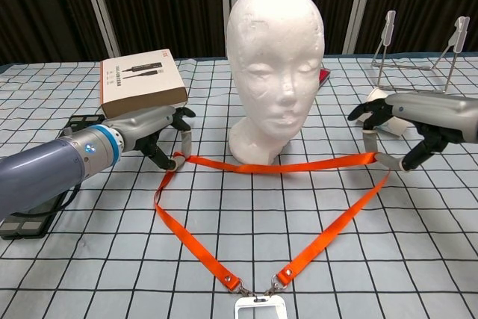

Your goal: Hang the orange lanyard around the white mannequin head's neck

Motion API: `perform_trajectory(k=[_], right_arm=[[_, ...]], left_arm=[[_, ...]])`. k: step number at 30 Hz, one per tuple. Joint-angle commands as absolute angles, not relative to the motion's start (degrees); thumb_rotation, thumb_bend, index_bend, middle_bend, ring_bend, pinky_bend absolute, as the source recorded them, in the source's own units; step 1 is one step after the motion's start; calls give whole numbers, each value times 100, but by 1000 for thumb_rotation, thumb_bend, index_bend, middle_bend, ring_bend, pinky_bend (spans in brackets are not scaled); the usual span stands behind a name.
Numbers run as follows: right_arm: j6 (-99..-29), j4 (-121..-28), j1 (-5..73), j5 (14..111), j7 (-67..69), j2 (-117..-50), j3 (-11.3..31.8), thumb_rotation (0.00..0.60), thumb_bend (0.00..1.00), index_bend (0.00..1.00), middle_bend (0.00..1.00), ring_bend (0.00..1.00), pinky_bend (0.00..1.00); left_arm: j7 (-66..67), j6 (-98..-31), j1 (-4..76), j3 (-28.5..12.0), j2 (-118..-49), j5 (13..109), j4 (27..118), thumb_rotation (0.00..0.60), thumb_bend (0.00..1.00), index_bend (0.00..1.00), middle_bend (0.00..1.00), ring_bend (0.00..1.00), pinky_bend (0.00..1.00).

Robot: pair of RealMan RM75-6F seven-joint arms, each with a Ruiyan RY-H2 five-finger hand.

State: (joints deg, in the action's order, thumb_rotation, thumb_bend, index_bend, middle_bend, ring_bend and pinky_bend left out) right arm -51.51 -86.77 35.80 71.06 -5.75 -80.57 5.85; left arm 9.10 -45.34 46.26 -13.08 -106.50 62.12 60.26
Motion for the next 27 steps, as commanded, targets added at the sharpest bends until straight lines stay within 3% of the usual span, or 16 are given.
perform_trajectory(k=[1,15,27], right_arm=[[-5168,-8685,3571,7142,-560,-8047,571,600,506,735,112,0,0],[-5413,-8947,3422,7607,-399,-7743,403,600,505,737,121,0,0],[-6021,-8897,3336,9219,837,-7141,-36,600,505,739,137,0,0]], left_arm=[[876,-4631,4583,-1258,-10573,6328,6160,600,482,730,0,0,0],[662,-5296,4171,-799,-9917,7131,7124,600,482,757,0,0,0],[-43,-6490,3535,-346,-9257,8166,7998,600,491,765,0,0,0]])
